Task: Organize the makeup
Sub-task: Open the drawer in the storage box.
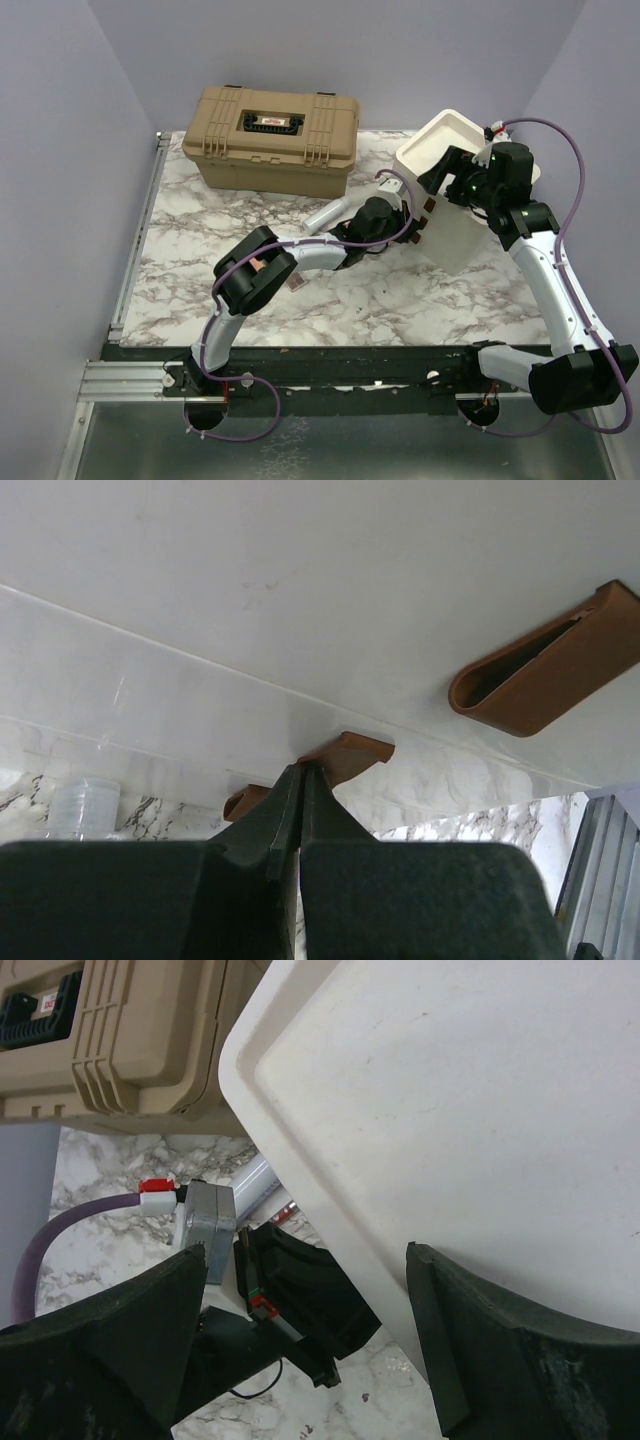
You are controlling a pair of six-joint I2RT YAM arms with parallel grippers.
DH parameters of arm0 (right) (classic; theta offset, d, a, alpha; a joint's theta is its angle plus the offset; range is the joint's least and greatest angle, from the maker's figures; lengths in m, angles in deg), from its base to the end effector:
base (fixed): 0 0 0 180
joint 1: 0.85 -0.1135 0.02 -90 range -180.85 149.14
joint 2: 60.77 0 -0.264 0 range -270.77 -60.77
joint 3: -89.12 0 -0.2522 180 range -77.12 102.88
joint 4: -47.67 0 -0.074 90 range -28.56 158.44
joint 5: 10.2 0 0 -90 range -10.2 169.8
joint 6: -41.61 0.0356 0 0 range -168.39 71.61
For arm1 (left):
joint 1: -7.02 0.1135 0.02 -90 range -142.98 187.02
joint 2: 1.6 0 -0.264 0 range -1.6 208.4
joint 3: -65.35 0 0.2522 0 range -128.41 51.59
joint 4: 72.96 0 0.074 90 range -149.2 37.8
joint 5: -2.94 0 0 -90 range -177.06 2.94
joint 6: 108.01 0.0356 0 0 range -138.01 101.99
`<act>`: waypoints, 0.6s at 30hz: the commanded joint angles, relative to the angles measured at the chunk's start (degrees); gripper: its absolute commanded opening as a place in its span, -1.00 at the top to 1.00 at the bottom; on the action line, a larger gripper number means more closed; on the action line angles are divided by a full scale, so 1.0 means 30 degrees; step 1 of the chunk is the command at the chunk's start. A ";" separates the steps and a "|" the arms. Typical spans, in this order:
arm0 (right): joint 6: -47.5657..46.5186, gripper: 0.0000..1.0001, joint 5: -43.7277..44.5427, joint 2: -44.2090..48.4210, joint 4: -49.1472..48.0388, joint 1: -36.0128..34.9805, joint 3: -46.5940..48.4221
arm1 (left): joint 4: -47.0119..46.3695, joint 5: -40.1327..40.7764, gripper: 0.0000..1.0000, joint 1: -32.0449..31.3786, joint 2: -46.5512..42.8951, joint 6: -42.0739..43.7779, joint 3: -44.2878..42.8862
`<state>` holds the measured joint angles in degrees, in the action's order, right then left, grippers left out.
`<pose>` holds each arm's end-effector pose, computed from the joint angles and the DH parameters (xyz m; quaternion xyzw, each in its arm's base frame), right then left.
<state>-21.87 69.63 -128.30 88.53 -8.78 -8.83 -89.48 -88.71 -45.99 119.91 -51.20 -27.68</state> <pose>0.2576 0.0422 0.3723 0.0906 0.8427 0.2275 0.4795 0.2921 -0.3895 0.1956 0.1426 0.7637 -0.4383 0.4520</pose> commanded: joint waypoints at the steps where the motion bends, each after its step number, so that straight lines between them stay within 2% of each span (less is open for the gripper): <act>1: 0.0219 -0.75 -0.0261 0.0010 0.2454 -0.0113 -0.0659 | -0.0509 -0.0004 1.00 -0.0368 -0.1013 0.0307 0.0422; 18: 0.0475 -0.75 -0.0212 0.0036 0.2311 -0.0102 -0.0877 | -0.0687 -0.0040 1.00 -0.0842 -0.3457 -0.0278 0.4091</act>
<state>-21.72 69.65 -128.15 88.27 -8.78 -9.11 -92.35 -88.49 -47.22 112.22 -51.37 -18.56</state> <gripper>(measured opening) 0.873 0.007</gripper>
